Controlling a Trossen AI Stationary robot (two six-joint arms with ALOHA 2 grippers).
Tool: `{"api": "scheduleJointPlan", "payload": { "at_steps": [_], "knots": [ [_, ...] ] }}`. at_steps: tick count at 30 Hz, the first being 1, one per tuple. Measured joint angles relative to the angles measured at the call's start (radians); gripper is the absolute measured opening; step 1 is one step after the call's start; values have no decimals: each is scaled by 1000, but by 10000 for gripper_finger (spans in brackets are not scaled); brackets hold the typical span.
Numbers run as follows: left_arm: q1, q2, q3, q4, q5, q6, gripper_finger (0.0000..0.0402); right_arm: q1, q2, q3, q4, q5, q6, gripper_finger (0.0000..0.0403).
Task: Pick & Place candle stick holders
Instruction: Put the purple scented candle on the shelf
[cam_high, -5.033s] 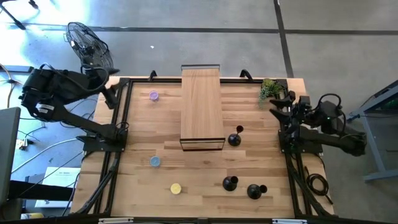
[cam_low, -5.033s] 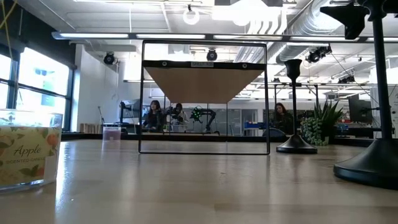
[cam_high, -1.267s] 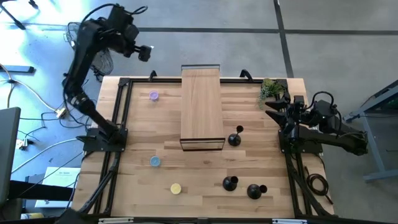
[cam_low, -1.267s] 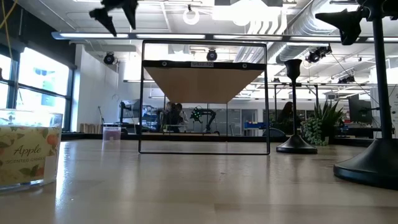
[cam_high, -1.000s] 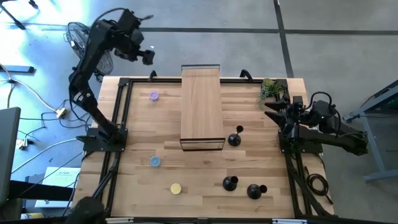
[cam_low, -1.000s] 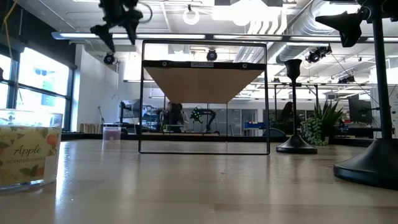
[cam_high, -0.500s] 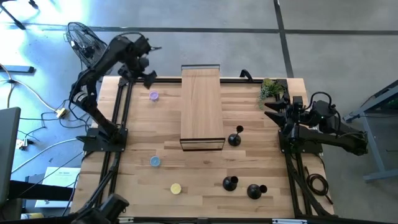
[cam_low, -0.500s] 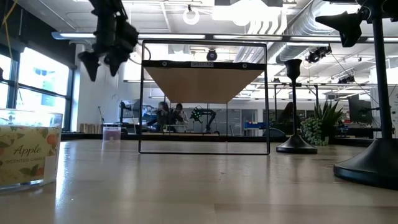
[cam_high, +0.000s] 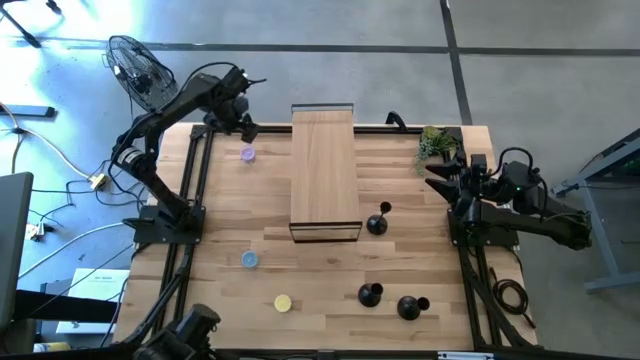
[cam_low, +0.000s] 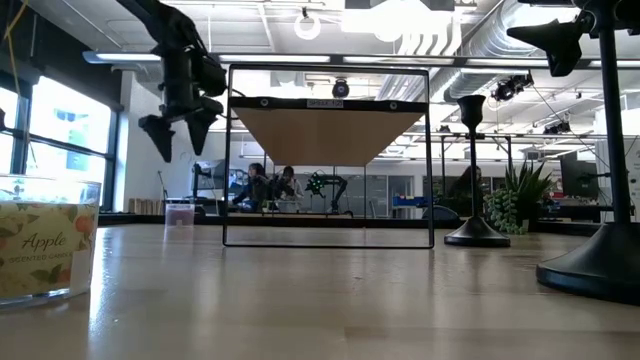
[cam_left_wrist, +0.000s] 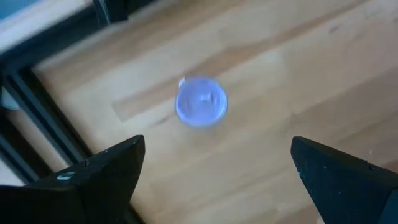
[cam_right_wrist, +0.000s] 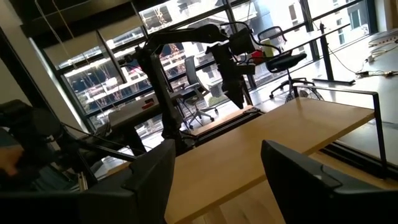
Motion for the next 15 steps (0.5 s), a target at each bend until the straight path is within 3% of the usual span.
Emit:
{"api": "scheduleJointPlan", "payload": {
  "at_steps": [15],
  "knots": [
    [0,0,-139,105,-6,0,396,0,0,0,-5,0,-17,234]
  ]
}}
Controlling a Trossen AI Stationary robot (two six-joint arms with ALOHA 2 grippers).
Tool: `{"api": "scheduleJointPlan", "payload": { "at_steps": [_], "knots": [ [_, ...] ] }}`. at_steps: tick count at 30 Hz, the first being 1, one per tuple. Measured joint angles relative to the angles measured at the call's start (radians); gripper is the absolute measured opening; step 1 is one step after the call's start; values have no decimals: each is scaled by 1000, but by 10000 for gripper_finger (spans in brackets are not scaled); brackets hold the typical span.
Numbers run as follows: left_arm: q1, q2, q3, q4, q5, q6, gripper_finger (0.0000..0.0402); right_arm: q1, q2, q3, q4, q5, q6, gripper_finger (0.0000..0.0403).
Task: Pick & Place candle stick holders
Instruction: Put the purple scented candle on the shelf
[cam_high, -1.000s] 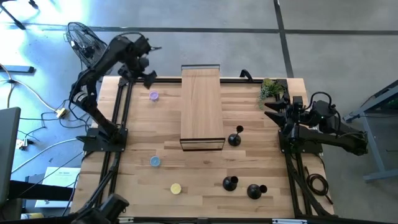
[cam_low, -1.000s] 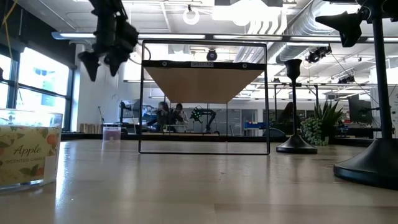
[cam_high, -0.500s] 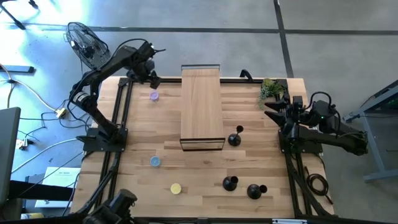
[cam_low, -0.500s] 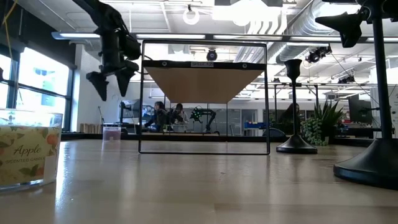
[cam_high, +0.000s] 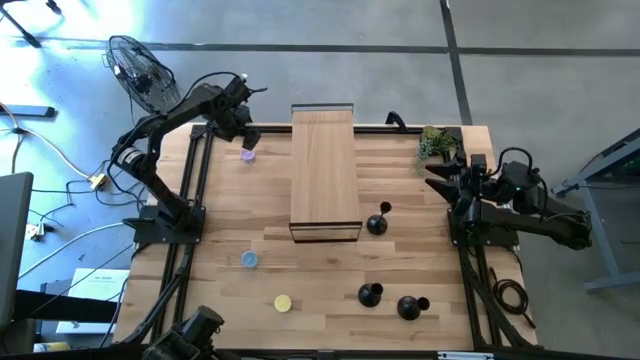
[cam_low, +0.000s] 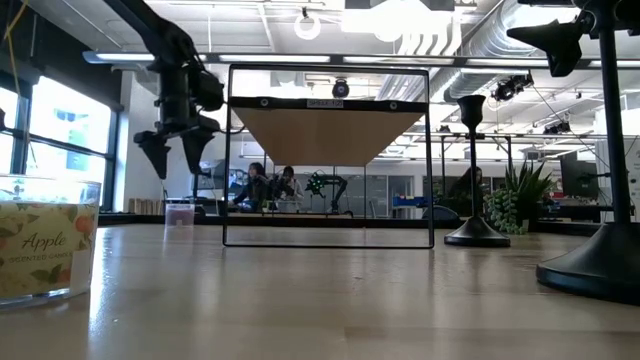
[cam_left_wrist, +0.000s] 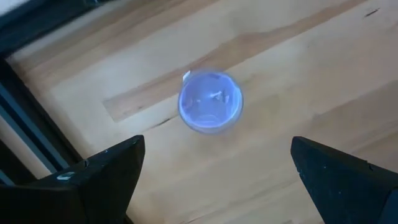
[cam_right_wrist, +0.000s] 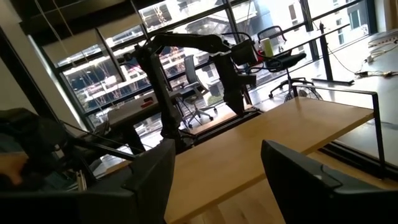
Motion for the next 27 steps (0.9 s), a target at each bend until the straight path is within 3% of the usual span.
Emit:
{"api": "scheduleJointPlan", "payload": {
  "at_steps": [13,27],
  "knots": [
    [-57,2,-57,137,-10,-4,396,0,0,0,-6,19,-12,234],
    [-58,62,-57,79,-60,0,396,0,0,0,-6,19,-9,234]
  ]
}}
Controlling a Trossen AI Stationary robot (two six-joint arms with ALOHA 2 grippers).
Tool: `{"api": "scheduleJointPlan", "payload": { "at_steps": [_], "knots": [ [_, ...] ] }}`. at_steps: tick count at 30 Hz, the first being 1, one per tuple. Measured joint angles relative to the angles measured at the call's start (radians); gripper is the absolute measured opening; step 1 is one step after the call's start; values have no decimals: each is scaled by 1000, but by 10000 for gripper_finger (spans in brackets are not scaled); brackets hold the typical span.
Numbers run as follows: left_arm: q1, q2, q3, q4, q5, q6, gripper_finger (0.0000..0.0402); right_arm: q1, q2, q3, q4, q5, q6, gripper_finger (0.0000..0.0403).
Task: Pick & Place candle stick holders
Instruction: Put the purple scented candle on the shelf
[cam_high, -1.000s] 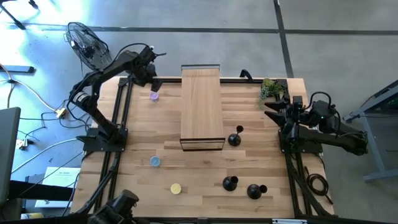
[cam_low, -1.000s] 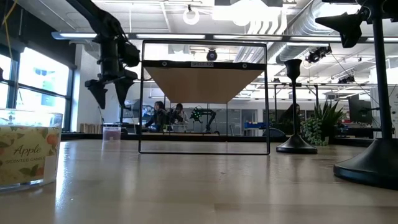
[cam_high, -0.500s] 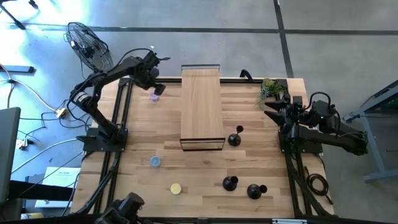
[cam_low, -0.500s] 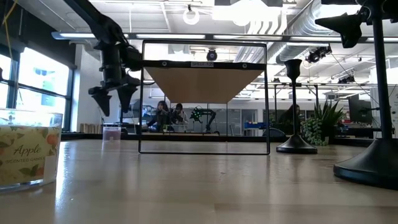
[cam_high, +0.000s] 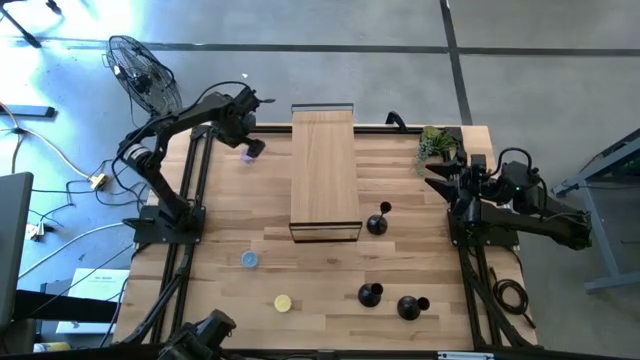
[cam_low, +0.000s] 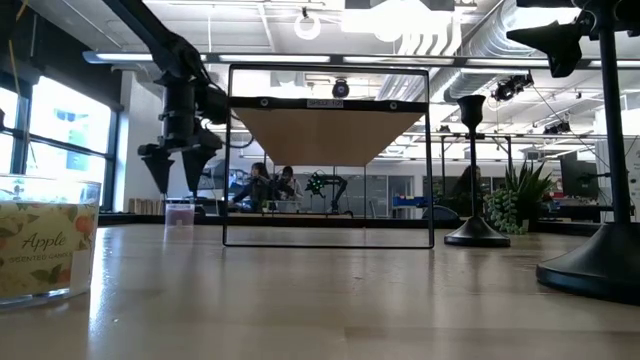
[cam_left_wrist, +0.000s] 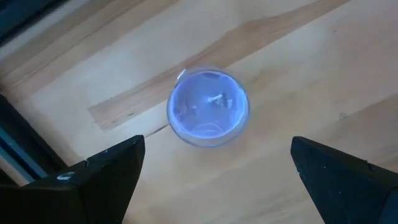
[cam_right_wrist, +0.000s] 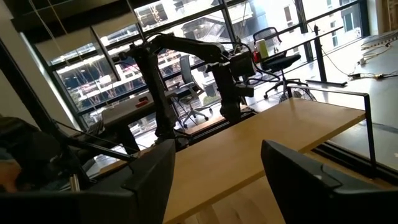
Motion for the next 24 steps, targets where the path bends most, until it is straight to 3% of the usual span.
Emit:
{"api": "scheduleJointPlan", "payload": {
  "at_steps": [24],
  "knots": [
    [0,79,0,56,-3,-3,396,0,0,0,-2,0,0,234]
  ]
}}
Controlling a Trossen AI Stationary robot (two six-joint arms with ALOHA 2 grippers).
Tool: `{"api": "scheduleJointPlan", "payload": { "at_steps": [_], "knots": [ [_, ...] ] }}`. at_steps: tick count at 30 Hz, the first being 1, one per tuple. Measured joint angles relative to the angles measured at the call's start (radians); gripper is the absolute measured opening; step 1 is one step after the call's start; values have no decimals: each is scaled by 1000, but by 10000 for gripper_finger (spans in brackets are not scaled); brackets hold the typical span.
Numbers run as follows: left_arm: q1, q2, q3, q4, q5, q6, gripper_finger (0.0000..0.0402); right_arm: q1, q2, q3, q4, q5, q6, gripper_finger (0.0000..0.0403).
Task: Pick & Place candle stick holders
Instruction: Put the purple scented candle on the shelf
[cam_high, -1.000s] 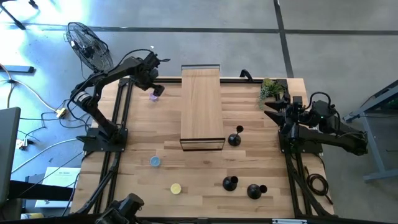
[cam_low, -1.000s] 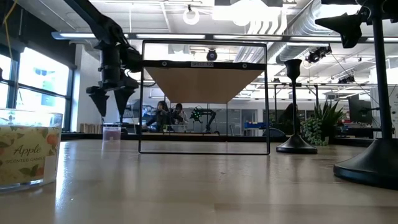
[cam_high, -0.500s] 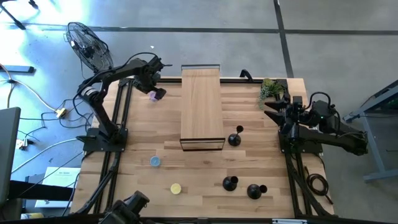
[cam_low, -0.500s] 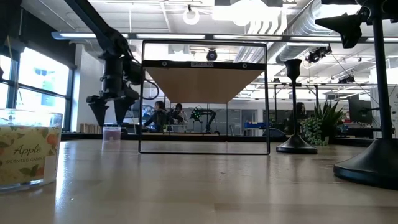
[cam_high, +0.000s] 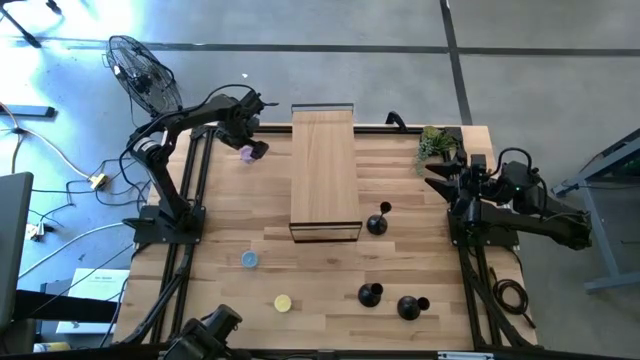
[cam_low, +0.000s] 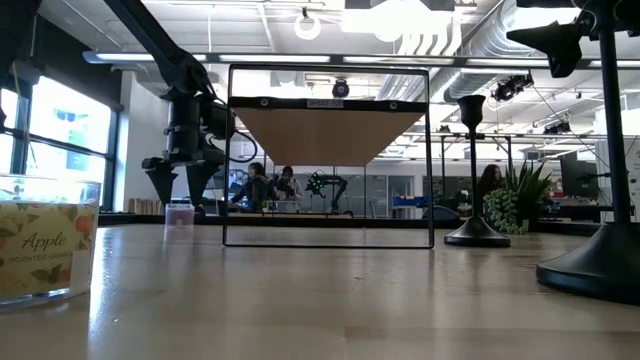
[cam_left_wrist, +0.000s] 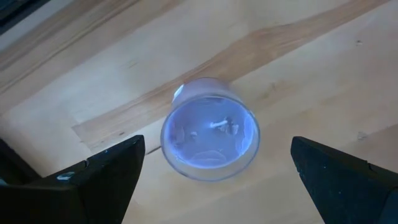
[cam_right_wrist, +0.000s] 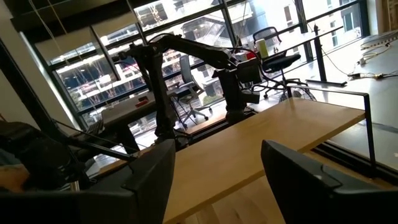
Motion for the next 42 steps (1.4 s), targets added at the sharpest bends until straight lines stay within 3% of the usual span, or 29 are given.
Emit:
{"api": "scheduleJointPlan", "payload": {
  "at_steps": [38,42],
  "knots": [
    [0,72,0,25,-3,-11,396,0,0,0,-36,8,0,234],
    [0,72,0,34,8,-24,380,0,0,0,-39,8,0,234]
  ]
}}
